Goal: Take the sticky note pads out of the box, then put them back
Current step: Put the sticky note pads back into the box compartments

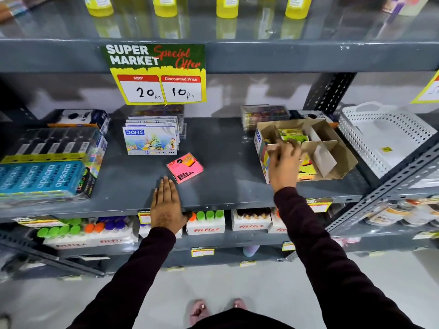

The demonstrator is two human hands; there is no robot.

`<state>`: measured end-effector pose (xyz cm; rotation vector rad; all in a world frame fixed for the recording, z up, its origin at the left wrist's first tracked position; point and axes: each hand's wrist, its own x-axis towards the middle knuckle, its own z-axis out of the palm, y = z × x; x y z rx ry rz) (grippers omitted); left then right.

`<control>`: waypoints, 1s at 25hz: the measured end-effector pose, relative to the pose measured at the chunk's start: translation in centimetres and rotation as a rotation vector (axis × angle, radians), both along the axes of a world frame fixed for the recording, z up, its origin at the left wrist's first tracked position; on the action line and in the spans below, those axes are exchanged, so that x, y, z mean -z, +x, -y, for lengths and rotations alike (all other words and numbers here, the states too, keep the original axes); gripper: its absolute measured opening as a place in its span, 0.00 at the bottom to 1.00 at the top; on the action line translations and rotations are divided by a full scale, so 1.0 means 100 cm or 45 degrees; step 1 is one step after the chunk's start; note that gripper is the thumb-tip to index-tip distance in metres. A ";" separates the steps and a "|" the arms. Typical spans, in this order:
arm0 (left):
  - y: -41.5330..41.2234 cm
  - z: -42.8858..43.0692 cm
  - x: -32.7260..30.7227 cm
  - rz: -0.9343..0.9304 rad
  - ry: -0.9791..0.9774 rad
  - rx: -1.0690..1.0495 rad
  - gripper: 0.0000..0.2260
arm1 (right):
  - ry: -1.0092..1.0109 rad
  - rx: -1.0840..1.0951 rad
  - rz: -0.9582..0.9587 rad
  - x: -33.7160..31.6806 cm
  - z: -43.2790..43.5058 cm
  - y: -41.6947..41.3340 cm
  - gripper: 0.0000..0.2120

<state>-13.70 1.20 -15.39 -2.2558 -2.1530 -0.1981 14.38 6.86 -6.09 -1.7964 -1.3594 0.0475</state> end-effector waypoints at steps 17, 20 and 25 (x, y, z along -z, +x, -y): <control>0.000 0.001 -0.005 0.128 -0.031 -0.028 0.48 | -0.670 -0.734 0.210 0.049 -0.027 -0.170 0.40; 0.000 0.002 -0.005 0.105 -0.050 -0.041 0.48 | -0.640 -0.690 0.258 0.049 -0.028 -0.175 0.41; -0.001 0.003 -0.005 0.124 -0.040 -0.020 0.50 | -0.654 -0.626 0.337 0.043 -0.017 -0.156 0.40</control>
